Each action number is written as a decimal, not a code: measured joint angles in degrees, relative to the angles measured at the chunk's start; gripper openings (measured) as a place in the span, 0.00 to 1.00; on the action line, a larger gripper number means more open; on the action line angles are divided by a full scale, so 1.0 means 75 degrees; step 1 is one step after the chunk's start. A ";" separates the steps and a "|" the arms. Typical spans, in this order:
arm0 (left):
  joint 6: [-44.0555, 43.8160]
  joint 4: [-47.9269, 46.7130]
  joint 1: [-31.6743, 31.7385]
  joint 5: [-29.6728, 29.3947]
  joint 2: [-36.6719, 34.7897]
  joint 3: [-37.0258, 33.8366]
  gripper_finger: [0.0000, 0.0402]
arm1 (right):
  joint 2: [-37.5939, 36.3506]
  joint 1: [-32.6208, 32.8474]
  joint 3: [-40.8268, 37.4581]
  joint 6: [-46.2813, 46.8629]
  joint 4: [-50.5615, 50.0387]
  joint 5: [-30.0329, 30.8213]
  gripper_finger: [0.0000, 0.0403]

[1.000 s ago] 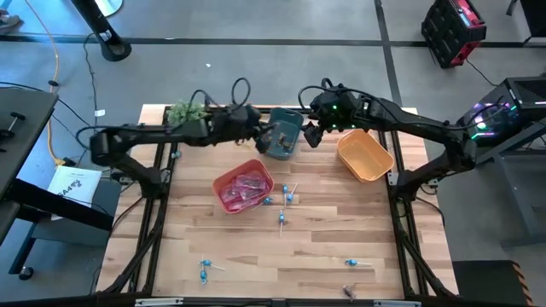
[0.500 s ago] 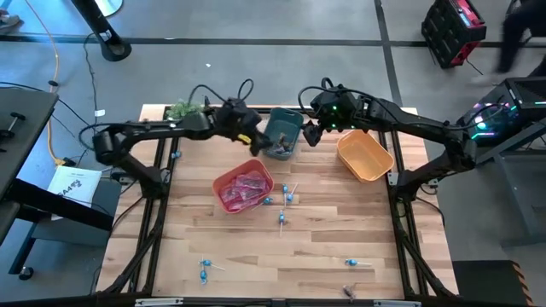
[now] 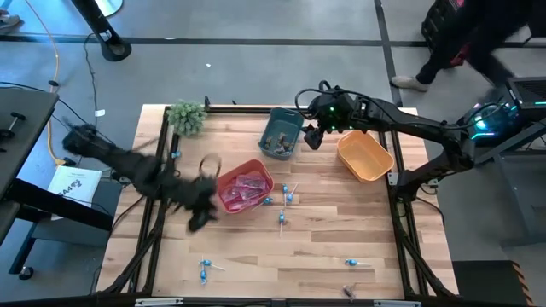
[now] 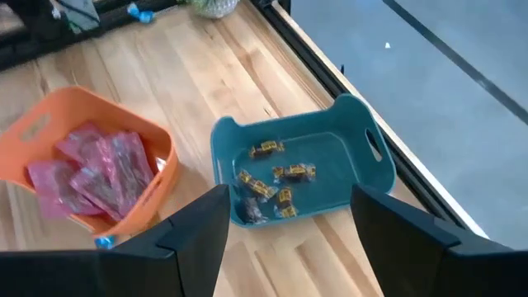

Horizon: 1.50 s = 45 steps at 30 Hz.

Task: Sort candy
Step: Put the blue candy into the yellow bin

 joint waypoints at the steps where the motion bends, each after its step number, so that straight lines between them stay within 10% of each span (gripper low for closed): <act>1: -0.0316 -0.0036 -0.0632 -0.0224 0.0116 0.0000 0.42 | 0.0015 0.0000 0.0000 -0.0074 -0.0008 -0.0003 0.61; 9: -0.1182 0.0078 -0.3145 -0.0583 0.2299 -0.0001 0.42 | 0.0113 0.0000 0.0000 -0.0458 0.0020 -0.0025 0.61; 45: 0.0276 0.1039 -0.2969 0.0154 0.5301 -0.0003 0.42 | 0.0169 -0.0023 0.0000 -0.0407 0.0026 -0.0023 0.61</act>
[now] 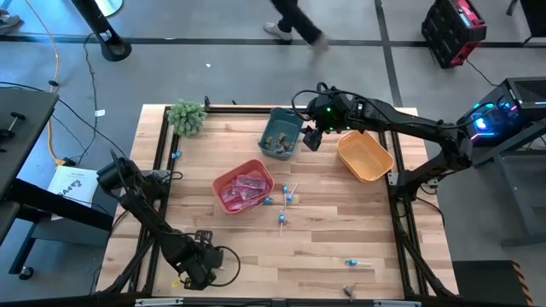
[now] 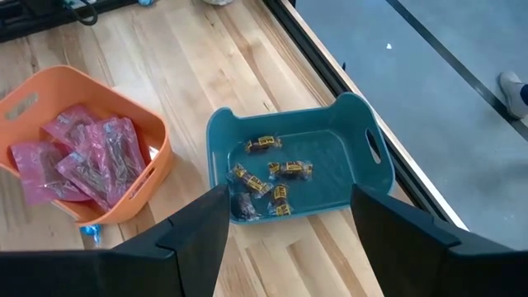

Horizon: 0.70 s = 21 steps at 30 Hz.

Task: Sort candy
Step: Put the blue candy into the yellow bin

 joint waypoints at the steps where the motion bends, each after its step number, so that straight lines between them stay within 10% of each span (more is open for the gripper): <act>1: 0.0004 0.0003 0.0006 -0.0012 0.0020 0.0000 0.42 | 0.0000 0.0000 0.0000 0.0000 0.0003 0.0000 0.61; 6: -0.0112 -0.0016 0.0127 -0.0001 0.0101 0.0014 0.38 | -0.0003 0.0000 0.0000 -0.0068 0.0003 0.0020 0.61; 12: -0.0638 -0.0346 0.0310 -0.0055 -0.0127 -0.0001 0.11 | -0.0003 0.0000 0.0000 -0.0087 -0.0010 0.0160 0.61; 21: -0.0730 -0.1715 0.0529 -0.0687 -0.2347 -0.0003 0.12 | -0.0006 0.0000 0.0000 -0.0240 -0.0152 0.0159 0.61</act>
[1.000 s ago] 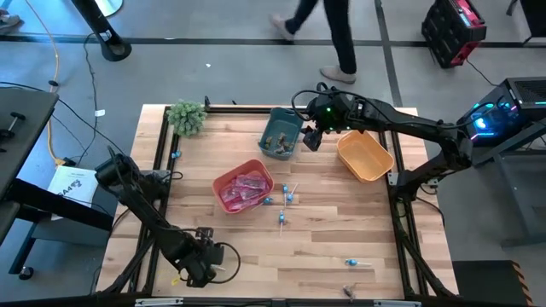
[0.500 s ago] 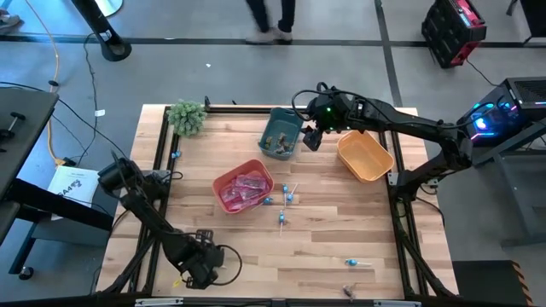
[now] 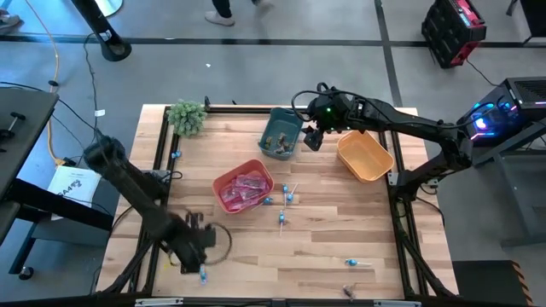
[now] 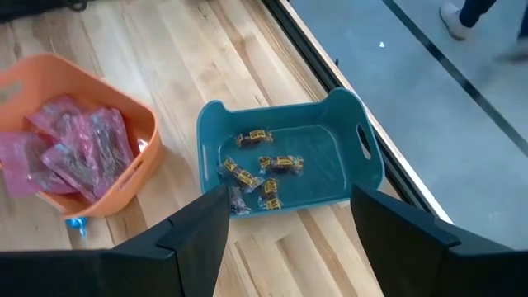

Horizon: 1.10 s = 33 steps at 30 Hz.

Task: Sort candy
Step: Put the blue candy into the yellow bin

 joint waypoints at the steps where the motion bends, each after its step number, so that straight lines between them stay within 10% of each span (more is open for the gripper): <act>1: 0.0002 -0.0166 0.0124 -0.0325 -0.0372 0.0000 0.13 | 0.0000 0.0000 0.0000 -0.0060 -0.0032 0.0009 0.61; 10: 0.2519 0.0128 0.3392 -0.3852 -0.2350 0.0003 0.13 | 0.0000 -0.0168 0.0000 0.0304 -0.0191 0.0083 0.61; 19: 0.5763 0.5510 0.6641 -0.1978 -0.0855 0.0003 0.16 | -0.0005 -0.0303 0.0000 0.0855 -0.0070 0.0080 0.61; 24: 0.5690 0.8163 0.7076 -0.0629 0.0434 0.0012 0.16 | -0.0210 -0.0300 0.0017 0.0882 -0.0079 0.0310 0.61; 33: 0.5215 0.9340 0.7104 -0.0553 0.1319 0.0003 0.16 | -0.1382 -0.0303 0.0032 0.1531 -0.0527 0.0867 0.61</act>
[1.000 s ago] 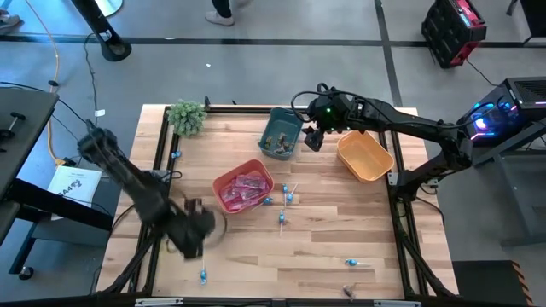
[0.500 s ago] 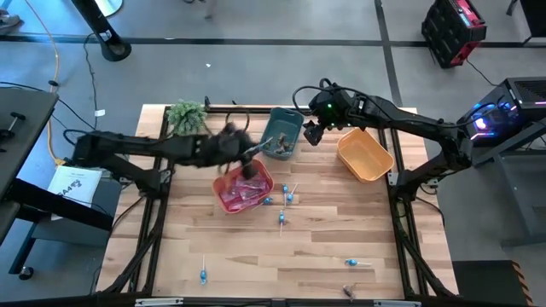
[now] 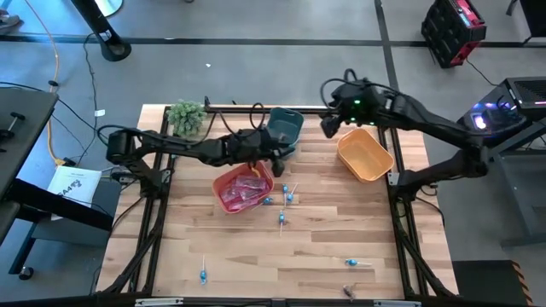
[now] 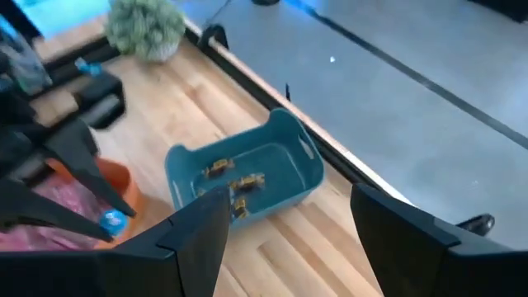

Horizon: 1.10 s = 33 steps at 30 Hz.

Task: Sort candy
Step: Put the blue candy into the yellow bin

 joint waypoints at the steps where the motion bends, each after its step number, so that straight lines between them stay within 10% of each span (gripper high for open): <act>1: -0.0012 0.0032 0.0011 0.0002 0.0007 0.0000 0.16 | -0.0146 0.0000 0.0003 0.0164 -0.0045 0.0021 0.61; 14: 0.0735 -0.0324 0.0055 0.0018 -0.1631 -0.0003 0.16 | -0.0399 -0.0065 -0.1729 0.3073 -0.2809 0.0828 0.55; 25: 0.0913 -0.2492 -0.0122 -0.0377 -0.3844 0.0003 0.16 | -0.0393 -0.0535 -0.5316 0.4454 -0.0941 0.0557 0.04; 33: 0.0439 -0.3642 -0.0572 -0.0434 -0.4362 0.0003 0.16 | -0.0338 -0.0444 -0.6177 0.5327 0.1367 -0.0007 0.01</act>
